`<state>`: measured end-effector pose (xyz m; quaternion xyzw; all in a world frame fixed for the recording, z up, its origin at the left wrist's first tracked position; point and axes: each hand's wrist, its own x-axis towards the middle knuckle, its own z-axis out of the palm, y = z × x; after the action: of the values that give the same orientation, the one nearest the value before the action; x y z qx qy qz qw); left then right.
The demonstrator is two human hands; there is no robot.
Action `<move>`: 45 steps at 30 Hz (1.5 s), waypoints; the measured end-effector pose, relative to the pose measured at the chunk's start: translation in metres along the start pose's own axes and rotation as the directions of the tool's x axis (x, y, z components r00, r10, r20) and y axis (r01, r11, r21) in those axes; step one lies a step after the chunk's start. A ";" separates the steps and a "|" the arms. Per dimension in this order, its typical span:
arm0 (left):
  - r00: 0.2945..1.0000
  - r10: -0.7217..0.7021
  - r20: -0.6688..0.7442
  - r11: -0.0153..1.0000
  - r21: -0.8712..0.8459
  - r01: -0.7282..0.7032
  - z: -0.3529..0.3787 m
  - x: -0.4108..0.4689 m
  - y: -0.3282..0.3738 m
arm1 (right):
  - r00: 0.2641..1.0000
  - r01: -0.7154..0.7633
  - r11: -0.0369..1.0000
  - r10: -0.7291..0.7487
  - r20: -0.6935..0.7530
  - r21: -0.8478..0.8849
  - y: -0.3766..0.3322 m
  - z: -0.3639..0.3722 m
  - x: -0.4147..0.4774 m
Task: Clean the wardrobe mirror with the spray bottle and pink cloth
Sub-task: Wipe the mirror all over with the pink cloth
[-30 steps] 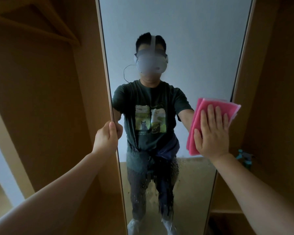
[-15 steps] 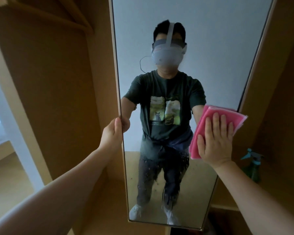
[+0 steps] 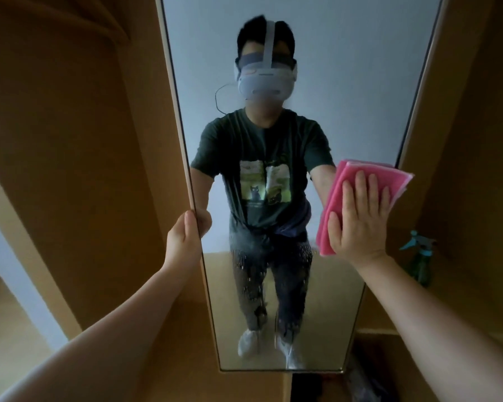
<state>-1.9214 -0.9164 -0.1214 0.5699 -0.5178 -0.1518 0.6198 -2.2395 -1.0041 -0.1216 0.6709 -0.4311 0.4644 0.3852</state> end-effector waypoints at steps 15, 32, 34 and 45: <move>0.971 0.158 -0.177 0.962 -0.195 -0.192 0.020 -0.003 -0.039 | 0.992 -0.007 0.996 -0.004 -0.128 -0.084 -0.004 0.012 0.007; 0.871 0.302 -0.388 0.869 -0.265 -0.419 0.052 -0.029 -0.131 | 0.989 0.017 0.985 -0.042 -0.144 -0.170 -0.002 0.015 0.006; 0.874 0.301 -0.381 0.880 -0.243 -0.409 0.053 -0.032 -0.138 | 0.989 0.016 0.986 -0.040 -0.143 -0.168 -0.002 0.015 0.005; 0.861 0.349 -0.371 0.902 -0.117 -0.416 0.056 -0.047 -0.138 | 0.992 0.024 0.987 -0.043 -0.118 -0.157 -0.003 0.014 -0.009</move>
<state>-1.9308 -0.9526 -0.2726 0.4101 -0.4885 0.0263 0.7697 -2.2342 -1.0135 -0.1341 0.6168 -0.4305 0.4626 0.4693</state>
